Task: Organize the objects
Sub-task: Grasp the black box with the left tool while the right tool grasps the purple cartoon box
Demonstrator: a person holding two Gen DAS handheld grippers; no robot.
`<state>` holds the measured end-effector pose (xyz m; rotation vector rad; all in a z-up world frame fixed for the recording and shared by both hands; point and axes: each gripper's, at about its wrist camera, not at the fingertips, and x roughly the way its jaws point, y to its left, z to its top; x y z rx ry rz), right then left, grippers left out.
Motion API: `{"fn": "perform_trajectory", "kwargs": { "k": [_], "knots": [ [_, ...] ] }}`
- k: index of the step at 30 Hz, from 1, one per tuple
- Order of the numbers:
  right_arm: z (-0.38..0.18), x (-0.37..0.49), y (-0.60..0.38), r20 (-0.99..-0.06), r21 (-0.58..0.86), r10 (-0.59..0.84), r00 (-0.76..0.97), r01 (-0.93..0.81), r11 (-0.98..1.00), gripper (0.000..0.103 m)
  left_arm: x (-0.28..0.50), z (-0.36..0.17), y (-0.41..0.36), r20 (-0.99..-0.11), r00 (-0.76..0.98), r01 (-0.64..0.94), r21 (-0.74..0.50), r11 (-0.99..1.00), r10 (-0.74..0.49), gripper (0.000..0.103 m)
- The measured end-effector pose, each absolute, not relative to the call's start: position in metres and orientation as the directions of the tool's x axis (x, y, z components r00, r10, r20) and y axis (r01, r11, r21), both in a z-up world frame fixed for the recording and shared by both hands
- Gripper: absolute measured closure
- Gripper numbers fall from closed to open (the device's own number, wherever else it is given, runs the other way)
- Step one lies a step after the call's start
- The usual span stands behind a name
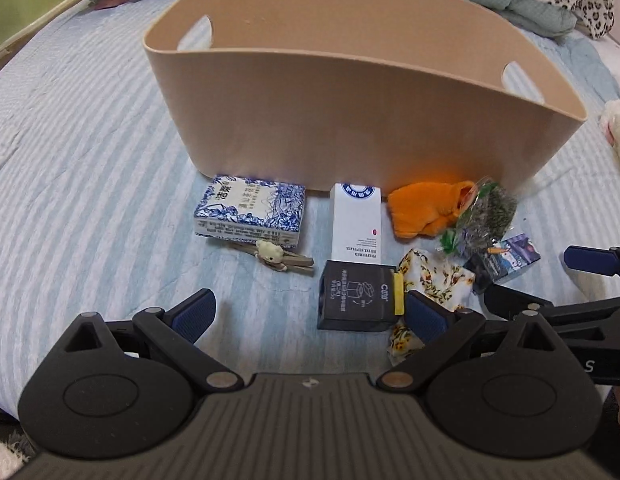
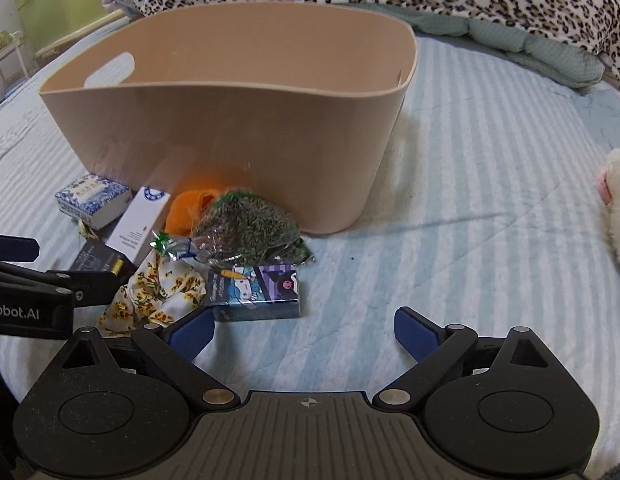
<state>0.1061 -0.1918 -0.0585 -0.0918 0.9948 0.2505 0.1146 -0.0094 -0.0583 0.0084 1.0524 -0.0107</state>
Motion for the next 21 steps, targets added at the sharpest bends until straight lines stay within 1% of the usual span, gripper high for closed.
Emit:
{"fn": "perform_trajectory", "kwargs": {
  "k": [2,6,8,9,11,12,13,14,15,17,18,20,21],
  "knots": [
    [-0.062,0.110,-0.191,-0.845,0.048,0.170,0.508,-0.244,0.969,0.008,0.116,-0.061,-0.007,-0.872,0.488,0.004,-0.018,1.000,-0.018,0.003],
    [-0.065,0.114,-0.188,-0.844,0.061,0.178,0.507,-0.239,0.969,0.009,0.118,-0.064,0.001,-0.875,0.481,-0.021,-0.070,0.997,-0.052,0.003],
    [-0.065,0.115,-0.187,-0.843,0.062,0.179,0.508,-0.240,0.969,0.011,0.118,-0.065,0.004,-0.874,0.480,-0.028,-0.097,0.995,-0.072,0.005],
    [-0.066,0.115,-0.186,-0.841,0.063,0.181,0.509,-0.240,0.969,0.012,0.118,-0.066,0.005,-0.873,0.480,-0.027,-0.108,0.994,-0.082,0.007],
    [-0.068,0.114,-0.185,-0.839,0.068,0.187,0.512,-0.242,0.968,0.016,0.118,-0.067,0.005,-0.875,0.479,-0.028,-0.098,0.995,-0.073,0.023],
    [-0.068,0.115,-0.185,-0.836,0.071,0.191,0.514,-0.245,0.967,0.019,0.117,-0.068,0.005,-0.874,0.481,-0.028,-0.084,0.996,-0.061,0.025],
    [-0.068,0.115,-0.185,-0.833,0.076,0.198,0.517,-0.248,0.966,0.024,0.117,-0.068,0.005,-0.874,0.484,-0.027,-0.077,0.997,-0.054,0.030],
    [-0.068,0.114,-0.185,-0.830,0.080,0.204,0.519,-0.251,0.965,0.036,0.116,-0.069,0.005,-0.873,0.485,-0.030,-0.076,0.997,-0.052,0.032],
    [-0.067,0.114,-0.186,-0.828,0.087,0.212,0.519,-0.254,0.963,0.039,0.115,-0.068,0.006,-0.872,0.487,-0.034,-0.079,0.996,-0.053,0.035],
    [-0.066,0.113,-0.187,-0.823,0.092,0.220,0.524,-0.258,0.962,0.057,0.112,-0.066,0.006,-0.870,0.491,-0.039,-0.084,0.996,-0.054,0.043],
    [-0.066,0.113,-0.189,-0.820,0.099,0.228,0.525,-0.262,0.960,0.061,0.111,-0.065,0.007,-0.869,0.493,-0.040,-0.083,0.996,-0.053,0.045],
    [-0.064,0.113,-0.191,-0.818,0.106,0.237,0.524,-0.268,0.958,0.065,0.109,-0.065,0.007,-0.868,0.493,-0.039,-0.080,0.996,-0.051,0.055],
    [-0.065,0.112,-0.193,-0.818,0.107,0.241,0.523,-0.274,0.956,0.066,0.106,-0.066,0.008,-0.868,0.495,-0.039,-0.076,0.996,-0.047,0.056]
  ]
}}
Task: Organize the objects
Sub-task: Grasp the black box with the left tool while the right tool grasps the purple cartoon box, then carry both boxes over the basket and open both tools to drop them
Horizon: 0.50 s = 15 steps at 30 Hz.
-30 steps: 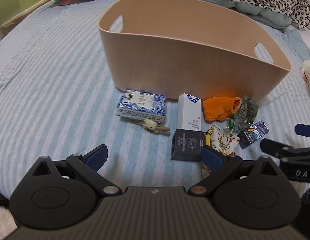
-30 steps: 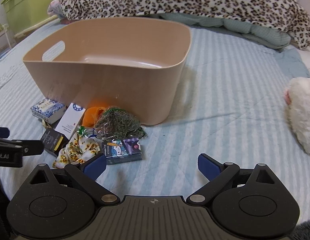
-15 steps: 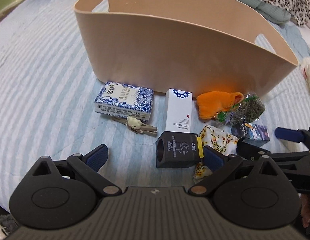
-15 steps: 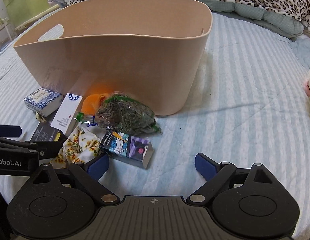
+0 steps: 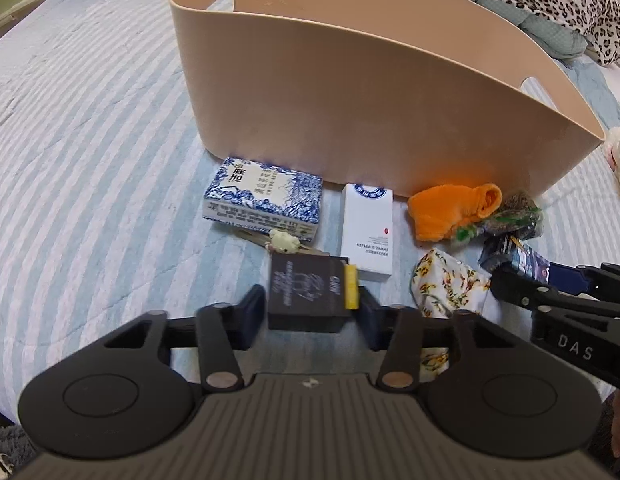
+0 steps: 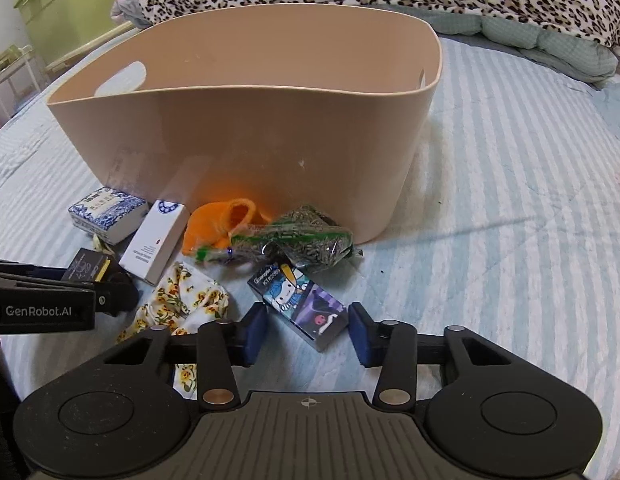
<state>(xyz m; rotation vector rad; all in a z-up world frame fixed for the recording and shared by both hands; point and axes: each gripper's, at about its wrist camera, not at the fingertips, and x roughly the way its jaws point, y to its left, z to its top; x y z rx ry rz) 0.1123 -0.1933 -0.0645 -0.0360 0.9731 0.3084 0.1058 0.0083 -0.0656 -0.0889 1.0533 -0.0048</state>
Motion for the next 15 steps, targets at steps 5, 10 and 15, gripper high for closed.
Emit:
{"fn": "perform_trajectory", "kwargs": {
  "k": [5,10,15],
  "knots": [
    [-0.064,0.106,-0.195,-0.811,0.115,0.258,0.524,-0.290,0.950,0.074,0.098,-0.062,0.011,-0.864,0.501,-0.031,-0.076,0.997,-0.050,0.056],
    [-0.061,0.099,-0.196,-0.808,0.111,0.264,0.527,-0.303,0.946,0.079,0.084,-0.055,0.015,-0.858,0.512,-0.034,-0.073,0.997,-0.045,0.056],
    [-0.056,0.093,-0.196,-0.800,0.100,0.262,0.539,-0.312,0.945,0.080,0.072,-0.047,0.024,-0.850,0.526,-0.045,-0.070,0.997,-0.036,0.056]
  ]
}}
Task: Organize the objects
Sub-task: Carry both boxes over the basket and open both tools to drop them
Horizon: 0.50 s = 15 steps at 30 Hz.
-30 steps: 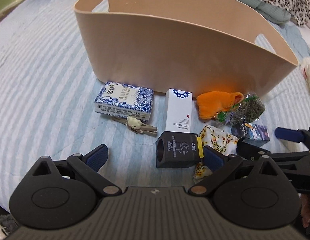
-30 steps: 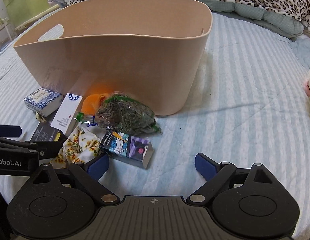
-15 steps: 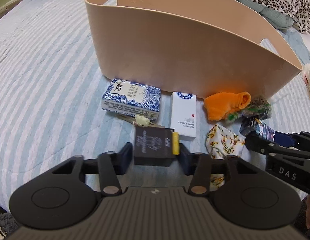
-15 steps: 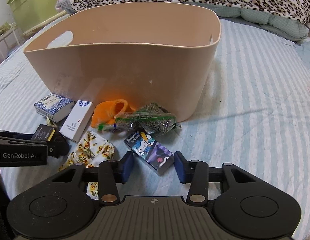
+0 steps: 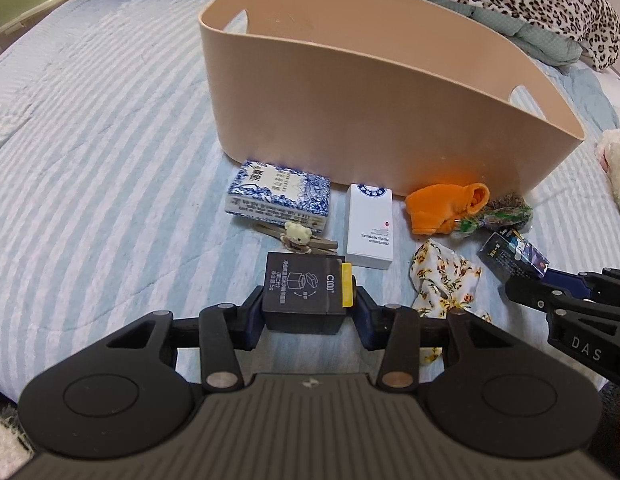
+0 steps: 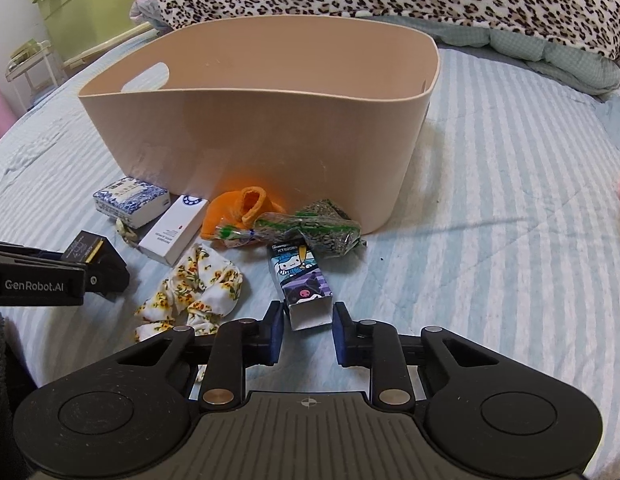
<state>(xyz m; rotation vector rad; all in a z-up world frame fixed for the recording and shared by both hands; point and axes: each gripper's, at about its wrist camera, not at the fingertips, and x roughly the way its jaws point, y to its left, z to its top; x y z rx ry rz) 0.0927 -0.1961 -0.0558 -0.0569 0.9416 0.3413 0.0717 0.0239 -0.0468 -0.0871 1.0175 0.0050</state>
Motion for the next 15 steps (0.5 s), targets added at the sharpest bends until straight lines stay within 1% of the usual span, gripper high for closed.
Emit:
{"fn": "perform_trajectory", "kwargs": {
  "k": [7,11,15],
  "knots": [
    [-0.039,0.081,-0.202,-0.781,0.102,0.274,0.562,-0.317,0.943,0.081,0.066,-0.024,0.031,-0.830,0.556,-0.060,-0.089,0.994,-0.041,0.056],
    [-0.022,0.073,-0.208,-0.748,0.111,0.287,0.599,-0.314,0.943,0.081,0.068,-0.007,0.030,-0.818,0.574,-0.059,-0.089,0.994,-0.039,0.056],
    [-0.005,0.068,-0.215,-0.715,0.125,0.296,0.633,-0.301,0.945,0.081,0.068,0.013,0.028,-0.787,0.615,-0.054,-0.091,0.994,-0.038,0.056]
  ]
}}
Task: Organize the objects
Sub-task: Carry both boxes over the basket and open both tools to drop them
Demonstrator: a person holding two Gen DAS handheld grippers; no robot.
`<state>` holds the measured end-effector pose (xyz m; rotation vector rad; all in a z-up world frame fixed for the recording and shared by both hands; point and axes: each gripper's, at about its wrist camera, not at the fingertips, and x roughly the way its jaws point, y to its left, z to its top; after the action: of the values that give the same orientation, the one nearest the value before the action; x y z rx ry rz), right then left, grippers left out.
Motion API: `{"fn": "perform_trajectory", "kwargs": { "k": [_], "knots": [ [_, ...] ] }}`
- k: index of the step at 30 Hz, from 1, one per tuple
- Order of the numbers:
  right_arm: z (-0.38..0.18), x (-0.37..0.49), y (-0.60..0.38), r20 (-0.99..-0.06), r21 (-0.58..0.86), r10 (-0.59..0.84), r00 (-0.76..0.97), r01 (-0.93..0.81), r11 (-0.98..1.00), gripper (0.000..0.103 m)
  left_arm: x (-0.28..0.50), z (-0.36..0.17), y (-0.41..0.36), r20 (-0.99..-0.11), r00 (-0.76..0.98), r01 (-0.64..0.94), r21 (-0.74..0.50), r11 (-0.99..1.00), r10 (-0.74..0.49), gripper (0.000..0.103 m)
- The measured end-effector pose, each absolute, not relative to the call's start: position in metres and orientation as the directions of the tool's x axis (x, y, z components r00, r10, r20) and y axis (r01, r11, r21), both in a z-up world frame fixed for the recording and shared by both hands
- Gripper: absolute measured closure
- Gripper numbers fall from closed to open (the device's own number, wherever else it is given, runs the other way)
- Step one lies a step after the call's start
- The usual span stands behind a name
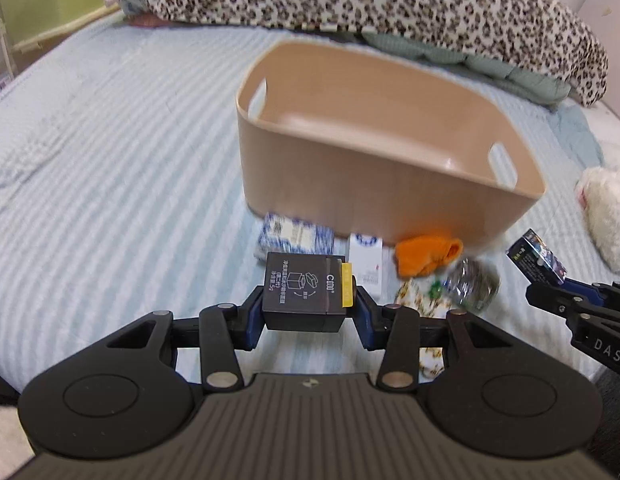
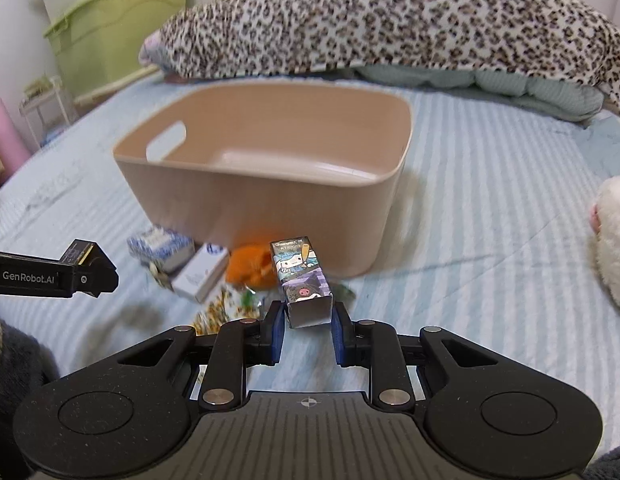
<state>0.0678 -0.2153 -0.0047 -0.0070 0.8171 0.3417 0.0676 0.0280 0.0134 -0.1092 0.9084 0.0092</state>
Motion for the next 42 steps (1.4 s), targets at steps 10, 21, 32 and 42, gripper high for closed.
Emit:
{"fn": "perform_trajectory", "kwargs": {
  "k": [10,21,32,42],
  "knots": [
    [0.045,0.090,-0.217,-0.608,0.107,0.300,0.735,-0.299,0.948,0.081,0.097,0.064,0.034,-0.712,0.700,-0.030,-0.091,0.995,-0.044,0.056],
    [0.050,0.164,-0.198,-0.609,0.065,0.250,0.753,-0.267,0.961,0.081,0.175,0.057,0.020,-0.710,0.704,-0.023,-0.012,1.000,0.008,0.056],
    [0.017,0.200,-0.177,-0.703,0.016,0.205,0.681,-0.273,0.962,0.080,0.218,0.003,0.021,-0.797,0.603,-0.028,-0.008,1.000,0.011,0.056],
    [0.031,0.176,-0.183,-0.682,0.025,0.208,0.702,-0.262,0.965,0.043,0.180,0.047,0.030,-0.730,0.683,-0.026,-0.009,1.000,0.011,0.027]
  ]
}}
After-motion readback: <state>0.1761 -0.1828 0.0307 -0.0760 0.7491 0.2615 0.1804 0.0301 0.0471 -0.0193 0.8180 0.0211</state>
